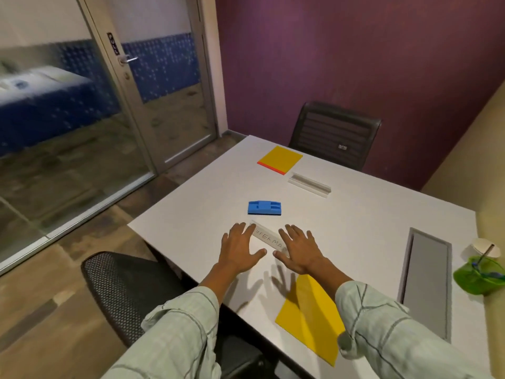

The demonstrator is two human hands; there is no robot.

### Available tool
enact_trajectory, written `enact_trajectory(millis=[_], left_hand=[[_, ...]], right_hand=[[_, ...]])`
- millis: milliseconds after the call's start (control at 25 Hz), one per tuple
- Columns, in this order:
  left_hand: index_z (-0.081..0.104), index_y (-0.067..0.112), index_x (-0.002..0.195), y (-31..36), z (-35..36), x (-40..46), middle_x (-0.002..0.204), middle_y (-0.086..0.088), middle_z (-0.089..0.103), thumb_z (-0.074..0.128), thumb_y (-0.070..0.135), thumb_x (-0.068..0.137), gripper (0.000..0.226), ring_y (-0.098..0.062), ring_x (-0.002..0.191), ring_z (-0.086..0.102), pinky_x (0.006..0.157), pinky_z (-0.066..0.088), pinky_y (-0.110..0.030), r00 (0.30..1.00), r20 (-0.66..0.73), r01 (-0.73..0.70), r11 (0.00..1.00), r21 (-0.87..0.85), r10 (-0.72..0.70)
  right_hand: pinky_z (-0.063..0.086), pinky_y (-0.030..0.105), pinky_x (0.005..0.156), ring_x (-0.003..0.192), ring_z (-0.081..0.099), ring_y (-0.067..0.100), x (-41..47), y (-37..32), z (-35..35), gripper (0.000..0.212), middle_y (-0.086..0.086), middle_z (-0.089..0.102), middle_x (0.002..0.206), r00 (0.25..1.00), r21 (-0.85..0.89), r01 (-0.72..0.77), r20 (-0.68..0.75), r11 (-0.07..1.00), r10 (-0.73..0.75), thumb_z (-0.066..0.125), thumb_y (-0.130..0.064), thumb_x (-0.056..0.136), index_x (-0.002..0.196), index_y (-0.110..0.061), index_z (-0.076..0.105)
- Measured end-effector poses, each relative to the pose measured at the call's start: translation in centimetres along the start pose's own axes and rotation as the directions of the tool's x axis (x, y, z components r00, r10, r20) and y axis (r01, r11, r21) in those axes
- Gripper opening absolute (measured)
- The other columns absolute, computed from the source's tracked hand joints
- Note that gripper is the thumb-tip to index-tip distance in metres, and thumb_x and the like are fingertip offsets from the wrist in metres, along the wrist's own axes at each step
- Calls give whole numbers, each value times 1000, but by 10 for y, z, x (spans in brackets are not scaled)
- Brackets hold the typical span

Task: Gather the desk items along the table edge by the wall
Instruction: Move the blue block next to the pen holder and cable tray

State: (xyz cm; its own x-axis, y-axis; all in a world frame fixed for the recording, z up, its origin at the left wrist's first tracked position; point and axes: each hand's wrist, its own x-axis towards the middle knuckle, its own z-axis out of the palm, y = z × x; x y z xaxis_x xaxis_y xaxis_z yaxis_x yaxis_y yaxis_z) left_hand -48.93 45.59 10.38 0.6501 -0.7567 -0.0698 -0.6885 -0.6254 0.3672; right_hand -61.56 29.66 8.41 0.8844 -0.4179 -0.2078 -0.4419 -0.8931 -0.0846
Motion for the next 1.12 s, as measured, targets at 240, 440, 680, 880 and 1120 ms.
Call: enact_trajectory(millis=[240, 440, 680, 880, 1120], left_hand=[[11, 19, 156, -36, -25, 7, 164, -8, 10, 56, 52, 91, 85, -26, 152, 9, 122, 18, -45, 1000, -4, 11, 1000, -13, -11], [9, 16, 156, -47, -8, 25, 165, -10, 7, 54, 52, 92, 87, -26, 152, 7, 122, 18, -46, 994, 73, 91, 995, -48, -87], [6, 15, 156, -46, 23, 95, 165, -9, -2, 35, 59, 97, 79, -27, 152, 0, 124, 10, -46, 959, 152, 245, 969, -31, -238], [12, 12, 155, -63, 42, 159, 165, -10, 5, 33, 59, 97, 78, -28, 152, 4, 123, 13, -47, 932, 187, 318, 948, -16, -309], [13, 14, 156, -76, 56, 226, 163, -6, 19, 49, 46, 98, 76, -28, 148, 26, 120, 26, -44, 870, 356, 440, 864, -245, -342]], right_hand=[[14, 56, 121, 153, 11, 30, 22, -33, -17, 78, 9, 9, 167, 999, 29, -46, -22, 999, 46, 29, -64, 98, 158, -18, 12], [22, 56, 120, 151, 16, 34, 62, -14, -24, 77, 12, 7, 167, 996, 86, -92, 7, 992, 92, 31, -63, 98, 158, -17, 16], [23, 54, 120, 150, 17, 37, 129, 38, 2, 74, 14, 10, 166, 993, 288, -113, 78, 951, 94, 35, -58, 100, 156, -13, 19], [27, 50, 119, 147, 25, 38, 192, 85, 30, 68, 17, 24, 161, 979, 545, -150, 201, 825, 45, 46, -42, 101, 156, -11, 20], [37, 31, 103, 132, 49, 27, 230, 93, 45, 49, 3, 50, 147, 982, 738, -166, 186, 654, 39, 45, -35, 103, 148, -21, 34]])
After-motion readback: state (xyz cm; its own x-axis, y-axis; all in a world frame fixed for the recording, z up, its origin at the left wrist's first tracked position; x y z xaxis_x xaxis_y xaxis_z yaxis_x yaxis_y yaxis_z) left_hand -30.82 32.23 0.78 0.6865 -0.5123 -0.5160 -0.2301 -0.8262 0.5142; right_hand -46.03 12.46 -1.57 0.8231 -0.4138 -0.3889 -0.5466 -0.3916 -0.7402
